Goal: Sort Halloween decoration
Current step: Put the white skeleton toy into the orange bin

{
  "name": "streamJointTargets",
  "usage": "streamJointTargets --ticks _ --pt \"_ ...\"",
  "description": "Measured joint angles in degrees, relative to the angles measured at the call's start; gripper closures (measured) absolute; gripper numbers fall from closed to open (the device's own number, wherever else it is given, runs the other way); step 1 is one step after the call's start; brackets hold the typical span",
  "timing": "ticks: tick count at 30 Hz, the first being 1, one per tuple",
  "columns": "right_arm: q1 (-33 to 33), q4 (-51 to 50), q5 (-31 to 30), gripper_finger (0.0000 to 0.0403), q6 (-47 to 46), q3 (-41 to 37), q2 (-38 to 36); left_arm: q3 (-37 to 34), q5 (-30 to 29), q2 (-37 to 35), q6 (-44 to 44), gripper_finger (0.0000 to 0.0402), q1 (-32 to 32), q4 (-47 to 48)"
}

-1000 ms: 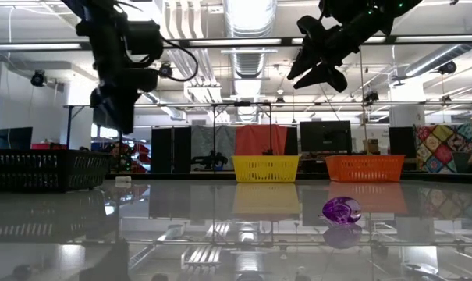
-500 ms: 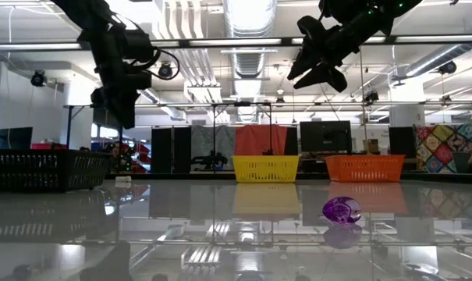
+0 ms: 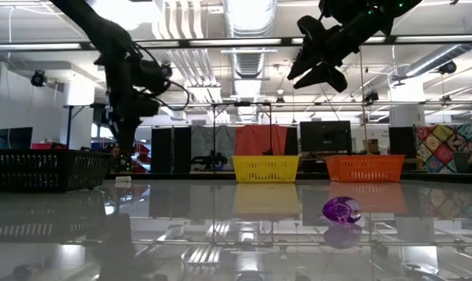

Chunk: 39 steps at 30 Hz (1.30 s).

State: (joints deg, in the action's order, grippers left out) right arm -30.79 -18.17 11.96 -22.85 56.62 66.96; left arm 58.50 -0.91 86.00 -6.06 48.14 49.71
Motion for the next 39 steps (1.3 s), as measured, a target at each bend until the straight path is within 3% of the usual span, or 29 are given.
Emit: streamJointTargets --ticks 23,39 --pt "0.0 0.02 -0.02 0.0271 -1.12 0.0 0.0 10.16 0.11 16.5 -16.65 0.0317 2.03 13.35" --pt "0.0 0.02 -0.04 0.0271 -0.94 -0.02 0.0 10.08 0.88 20.55 -19.41 0.0317 2.38 10.45"
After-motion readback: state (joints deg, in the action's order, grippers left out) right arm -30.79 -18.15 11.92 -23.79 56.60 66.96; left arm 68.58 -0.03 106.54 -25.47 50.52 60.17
